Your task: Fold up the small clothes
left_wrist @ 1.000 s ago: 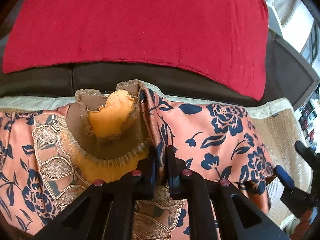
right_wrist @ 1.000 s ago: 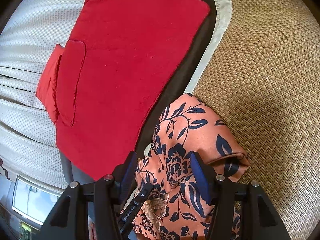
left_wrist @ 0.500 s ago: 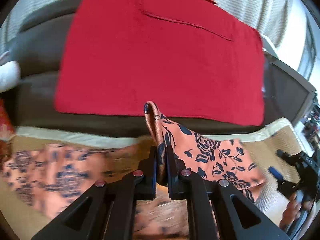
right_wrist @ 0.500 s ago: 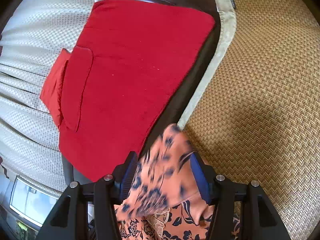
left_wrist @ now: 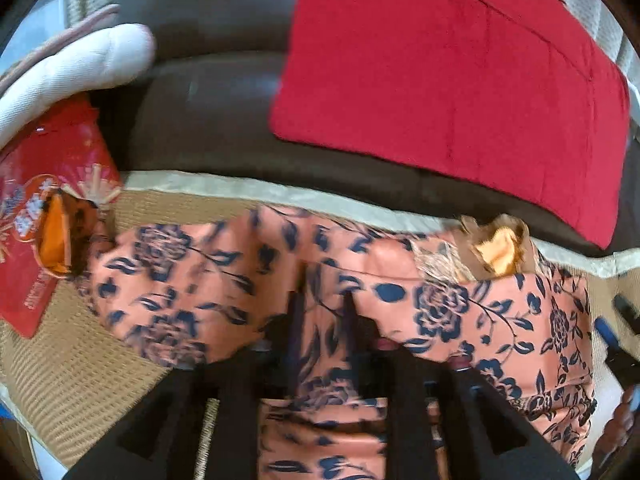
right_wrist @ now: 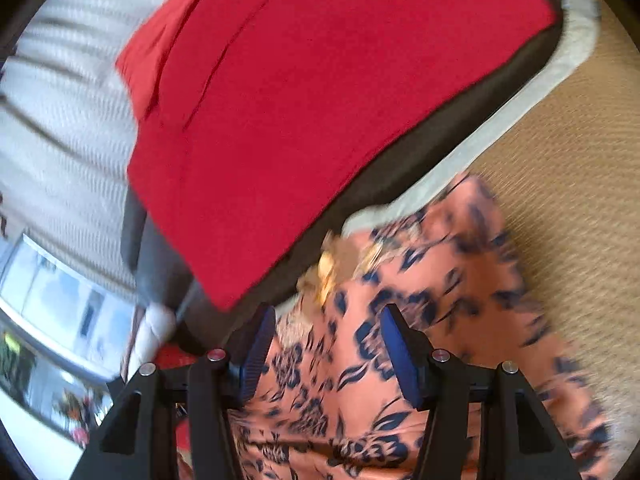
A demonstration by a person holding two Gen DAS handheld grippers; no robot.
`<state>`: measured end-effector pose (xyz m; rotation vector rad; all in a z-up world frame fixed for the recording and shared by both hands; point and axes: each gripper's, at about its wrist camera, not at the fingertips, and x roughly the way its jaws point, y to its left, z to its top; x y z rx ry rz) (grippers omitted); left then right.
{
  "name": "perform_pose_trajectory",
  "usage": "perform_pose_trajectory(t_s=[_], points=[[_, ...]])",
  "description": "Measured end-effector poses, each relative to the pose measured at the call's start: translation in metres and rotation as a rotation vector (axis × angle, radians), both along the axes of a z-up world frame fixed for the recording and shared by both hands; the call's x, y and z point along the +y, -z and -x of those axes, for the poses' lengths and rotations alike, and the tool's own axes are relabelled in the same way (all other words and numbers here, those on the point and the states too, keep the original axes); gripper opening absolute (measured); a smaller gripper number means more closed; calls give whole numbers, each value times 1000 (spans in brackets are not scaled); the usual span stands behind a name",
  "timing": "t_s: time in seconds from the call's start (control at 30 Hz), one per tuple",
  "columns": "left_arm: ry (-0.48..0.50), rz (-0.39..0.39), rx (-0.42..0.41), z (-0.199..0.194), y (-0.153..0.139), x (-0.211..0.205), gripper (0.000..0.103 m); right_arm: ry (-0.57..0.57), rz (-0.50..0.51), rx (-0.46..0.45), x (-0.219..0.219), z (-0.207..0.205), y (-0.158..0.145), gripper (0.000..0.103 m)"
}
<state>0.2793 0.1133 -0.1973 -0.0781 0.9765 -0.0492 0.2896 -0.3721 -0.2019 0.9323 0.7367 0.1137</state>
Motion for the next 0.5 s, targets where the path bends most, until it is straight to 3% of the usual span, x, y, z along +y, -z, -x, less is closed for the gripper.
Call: perform_pose_trajectory(t_s=[0.07,0.27,0.33,0.5], points=[[-65,-16,-49,7,-11,25,58,-54,6,28,17,-9,7,59],[-343,-43,-65,35,-15,120,59,-178,53,192,53,-24,35,59],[-451,6,-34,49,-6,157,59,-191,68,238,57,-25,43,59],[-566,174,22,67,16,208,59,-186,63,249,56,-24,49,58]])
